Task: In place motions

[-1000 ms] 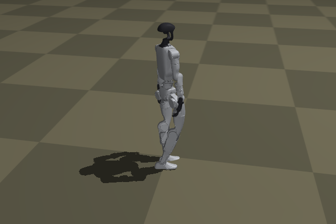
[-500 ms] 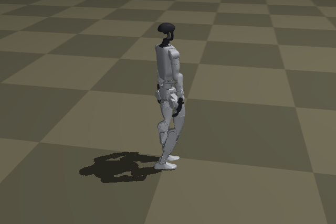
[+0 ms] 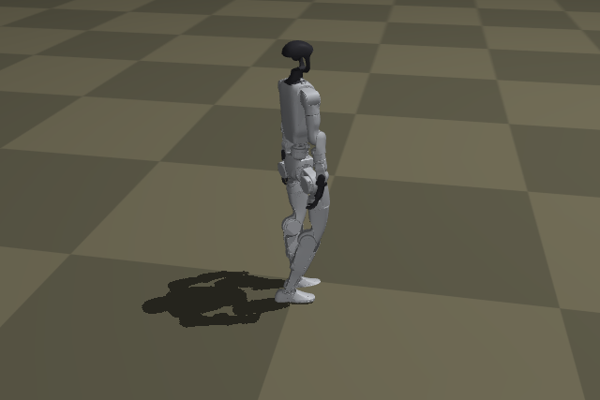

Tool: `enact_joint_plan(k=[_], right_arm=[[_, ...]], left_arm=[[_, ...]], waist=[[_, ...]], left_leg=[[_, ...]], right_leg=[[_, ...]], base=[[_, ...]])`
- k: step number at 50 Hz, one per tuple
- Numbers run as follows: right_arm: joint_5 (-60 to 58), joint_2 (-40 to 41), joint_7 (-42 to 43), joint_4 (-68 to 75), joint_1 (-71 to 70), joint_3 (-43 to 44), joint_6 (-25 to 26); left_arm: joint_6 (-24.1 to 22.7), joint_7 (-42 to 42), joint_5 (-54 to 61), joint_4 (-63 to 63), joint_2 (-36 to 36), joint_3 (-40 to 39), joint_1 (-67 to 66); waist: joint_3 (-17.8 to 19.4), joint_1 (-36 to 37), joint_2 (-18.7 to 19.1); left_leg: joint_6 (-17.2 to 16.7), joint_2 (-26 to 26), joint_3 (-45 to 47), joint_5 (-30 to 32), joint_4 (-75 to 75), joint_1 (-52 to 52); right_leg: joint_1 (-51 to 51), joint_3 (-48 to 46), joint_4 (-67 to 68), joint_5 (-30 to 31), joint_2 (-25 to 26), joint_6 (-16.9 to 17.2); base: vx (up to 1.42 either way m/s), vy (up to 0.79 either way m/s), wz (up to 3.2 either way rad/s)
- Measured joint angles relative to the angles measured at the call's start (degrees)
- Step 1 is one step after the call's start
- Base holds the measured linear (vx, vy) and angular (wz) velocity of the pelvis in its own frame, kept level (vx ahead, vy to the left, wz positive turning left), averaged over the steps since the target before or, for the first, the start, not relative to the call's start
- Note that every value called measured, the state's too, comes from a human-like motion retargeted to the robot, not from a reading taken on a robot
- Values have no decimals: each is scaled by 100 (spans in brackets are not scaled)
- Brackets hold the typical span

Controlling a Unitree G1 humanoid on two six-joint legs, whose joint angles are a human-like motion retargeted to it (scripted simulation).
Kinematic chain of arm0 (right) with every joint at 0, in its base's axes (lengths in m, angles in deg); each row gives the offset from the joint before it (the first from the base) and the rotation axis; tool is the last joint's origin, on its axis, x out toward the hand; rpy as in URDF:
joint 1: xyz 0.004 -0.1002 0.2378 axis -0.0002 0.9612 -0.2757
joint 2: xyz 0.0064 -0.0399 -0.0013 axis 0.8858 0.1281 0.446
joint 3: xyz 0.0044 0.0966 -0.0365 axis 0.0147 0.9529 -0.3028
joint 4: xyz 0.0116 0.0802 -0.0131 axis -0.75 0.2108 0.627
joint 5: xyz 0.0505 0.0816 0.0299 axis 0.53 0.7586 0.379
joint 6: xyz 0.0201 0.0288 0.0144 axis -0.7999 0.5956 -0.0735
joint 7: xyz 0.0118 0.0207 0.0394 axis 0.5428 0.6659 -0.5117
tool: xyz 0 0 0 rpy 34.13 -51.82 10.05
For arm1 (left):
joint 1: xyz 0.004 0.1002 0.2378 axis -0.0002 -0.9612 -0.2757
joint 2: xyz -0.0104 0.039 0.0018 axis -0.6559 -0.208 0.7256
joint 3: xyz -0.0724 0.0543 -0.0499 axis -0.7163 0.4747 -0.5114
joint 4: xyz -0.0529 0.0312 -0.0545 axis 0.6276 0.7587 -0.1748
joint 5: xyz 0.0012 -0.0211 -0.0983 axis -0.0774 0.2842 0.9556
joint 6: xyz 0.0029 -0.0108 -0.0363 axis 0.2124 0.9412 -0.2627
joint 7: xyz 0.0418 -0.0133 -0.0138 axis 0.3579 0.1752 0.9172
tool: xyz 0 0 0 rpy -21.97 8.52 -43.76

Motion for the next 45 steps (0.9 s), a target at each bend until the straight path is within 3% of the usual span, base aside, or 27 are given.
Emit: enact_joint_plan(k=[28, 45], right_arm=[[-28, 21, -15, -4, -30, -20, -12], [-42, 0, -27, -1, -53, -5, -18]], left_arm=[[0, -20, -42, 21, -18, 28, 6], [2, -31, -83, 48, -72, 94, 11]], waist=[[15, -106, 13], [13, -171, -75]], left_leg=[[-19, 18, -107, 5, -5, 30], [-194, 119, -171, -37, 59, -26]], right_leg=[[9, -106, 33, 3, -24, 11], [-13, -149, 66, 10, -118, 30]], base=[[0, 0, 0], [0, 0, 0]])
